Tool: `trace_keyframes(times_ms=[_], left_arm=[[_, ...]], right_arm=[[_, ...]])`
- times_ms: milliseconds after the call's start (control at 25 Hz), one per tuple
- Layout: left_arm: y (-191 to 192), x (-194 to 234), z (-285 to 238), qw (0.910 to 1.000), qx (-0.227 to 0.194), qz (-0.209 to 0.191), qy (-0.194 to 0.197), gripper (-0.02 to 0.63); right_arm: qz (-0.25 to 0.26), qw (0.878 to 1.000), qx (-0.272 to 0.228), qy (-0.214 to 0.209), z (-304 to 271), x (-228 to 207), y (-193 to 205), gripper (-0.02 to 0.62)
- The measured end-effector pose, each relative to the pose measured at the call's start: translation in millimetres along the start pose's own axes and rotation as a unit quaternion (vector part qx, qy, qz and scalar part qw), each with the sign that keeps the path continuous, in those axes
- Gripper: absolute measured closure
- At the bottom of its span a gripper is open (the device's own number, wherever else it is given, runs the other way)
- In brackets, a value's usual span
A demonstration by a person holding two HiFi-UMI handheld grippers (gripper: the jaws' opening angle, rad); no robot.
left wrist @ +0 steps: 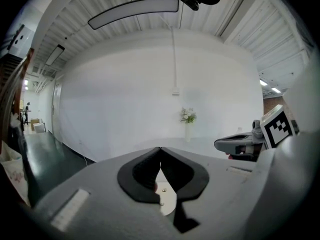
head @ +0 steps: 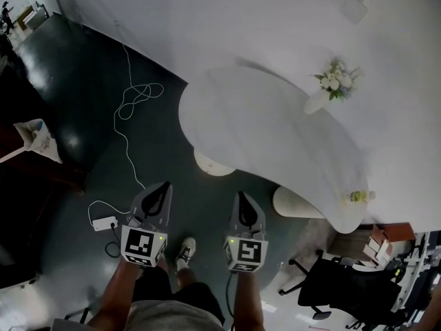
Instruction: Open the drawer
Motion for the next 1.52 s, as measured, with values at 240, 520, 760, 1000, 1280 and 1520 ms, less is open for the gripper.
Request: trace_keyframes(times_ms=[240,520,760,1000,1280,1520], left_arm=[[19,12,-25,1.0000,0.006,0.005,0.002,0.595],[48,24,-55,0.9996,0.019,0.012,0.016,0.595],[80,35,-79,0.9992,0.025,0.004,0.031,0.595],[127,37,-104,0.9975,0.052,0.002,0.047,0.595],[182,36,-130,0.9959,0.064,0.002,0.064,0.595],[236,42,-149,0.9953,0.071,-0.002,0.066,0.595]], right_arm=[[-0.001,1.000,0.013,-0.007,-29,6,17,0.592],[-0.005,1.000,0.024,-0.007,-58,16,44,0.592],[-0.013,0.999,0.031,0.003,-90,25,75,0.592],[-0.018,0.999,0.037,0.010,-118,28,115,0.592],[-0.011,0.999,0.048,0.013,-143,37,169,0.592],[-0.022,0.998,0.064,0.013,-163,48,221,0.592]])
Point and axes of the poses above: the fingertips, and each gripper's own axes: z backward along the fingers, x to its left, y out of its underside, the point moved 3 cm from there along z, backward along the fingers, and after that the axes turned 10 degrees about x, right-handed, at the moved point
